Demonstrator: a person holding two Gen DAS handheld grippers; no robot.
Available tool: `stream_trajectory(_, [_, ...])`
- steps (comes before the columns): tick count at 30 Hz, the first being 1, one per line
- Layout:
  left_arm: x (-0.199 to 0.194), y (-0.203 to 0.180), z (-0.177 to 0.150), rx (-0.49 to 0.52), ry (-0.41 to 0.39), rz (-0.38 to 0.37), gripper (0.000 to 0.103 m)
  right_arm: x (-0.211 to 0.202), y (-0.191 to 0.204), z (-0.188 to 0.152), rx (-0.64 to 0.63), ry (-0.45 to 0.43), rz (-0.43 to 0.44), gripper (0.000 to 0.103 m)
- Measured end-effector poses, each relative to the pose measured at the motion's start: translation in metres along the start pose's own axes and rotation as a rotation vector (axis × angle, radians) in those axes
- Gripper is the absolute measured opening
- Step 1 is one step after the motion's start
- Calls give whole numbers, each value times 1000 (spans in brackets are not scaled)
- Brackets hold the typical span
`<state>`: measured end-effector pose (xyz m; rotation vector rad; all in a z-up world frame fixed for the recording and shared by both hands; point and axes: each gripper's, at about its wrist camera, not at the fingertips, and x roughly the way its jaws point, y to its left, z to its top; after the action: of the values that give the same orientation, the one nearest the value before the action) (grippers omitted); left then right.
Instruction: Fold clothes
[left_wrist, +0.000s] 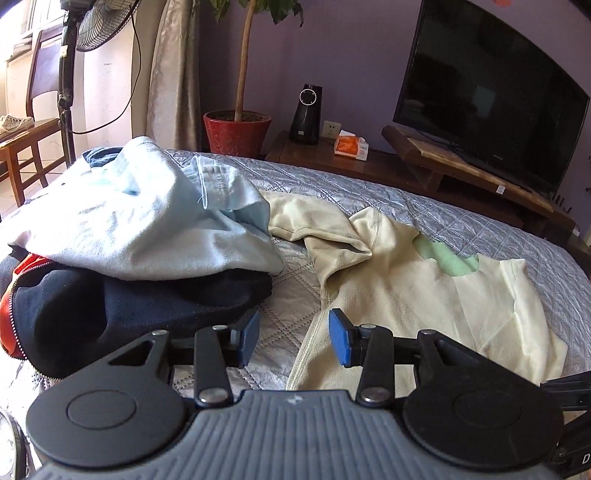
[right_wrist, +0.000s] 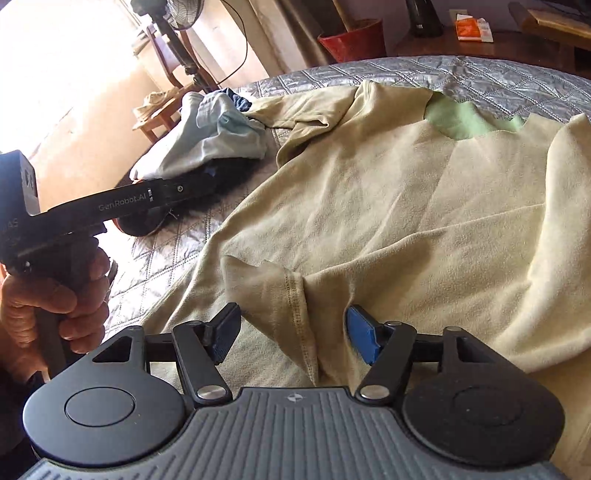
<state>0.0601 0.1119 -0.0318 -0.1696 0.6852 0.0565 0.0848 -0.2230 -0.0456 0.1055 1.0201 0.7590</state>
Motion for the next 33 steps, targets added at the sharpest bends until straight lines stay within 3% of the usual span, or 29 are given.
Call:
stream_trajectory(1, [0,1,1,-6,-1,-1,38,-2,3,-1,-37,7,-11,48])
stream_trajectory(3, [-1,1,1,-14,-3,-10,38,-3,7,-3,-96,26,-11,26])
stream_trajectory(9, [-2,-3,0,1,-6,-20,39,6,21,9,-199,94,40,34])
stream_trajectory(12, [0,-5,0,8,-1,-18,39,11,31,10,-272,124,48,23])
stream_trajectory(14, [1,-5,0,11,1,-16,40,5,47,2,-387,126,62,18])
stream_trajectory(17, [1,-5,0,9,1,-16,40,-9,67,-17,-529,141,149,25])
stream_trajectory(20, [2,-5,0,12,3,-16,40,-14,74,-31,-532,207,199,29])
stream_trajectory(22, [3,-7,-1,20,7,-14,40,-24,64,-28,-436,126,211,31])
stream_trajectory(24, [4,-8,-1,29,13,-6,40,-31,54,-22,-321,-15,144,55])
stream_trajectory(25, [4,-9,-2,34,16,-1,40,-31,50,-18,-269,-71,99,56])
stream_trajectory(29, [4,-8,-2,35,11,21,40,-5,84,-16,-484,-70,-70,55])
stream_trajectory(33, [5,-1,0,9,4,45,40,17,116,-17,-545,-32,-84,52])
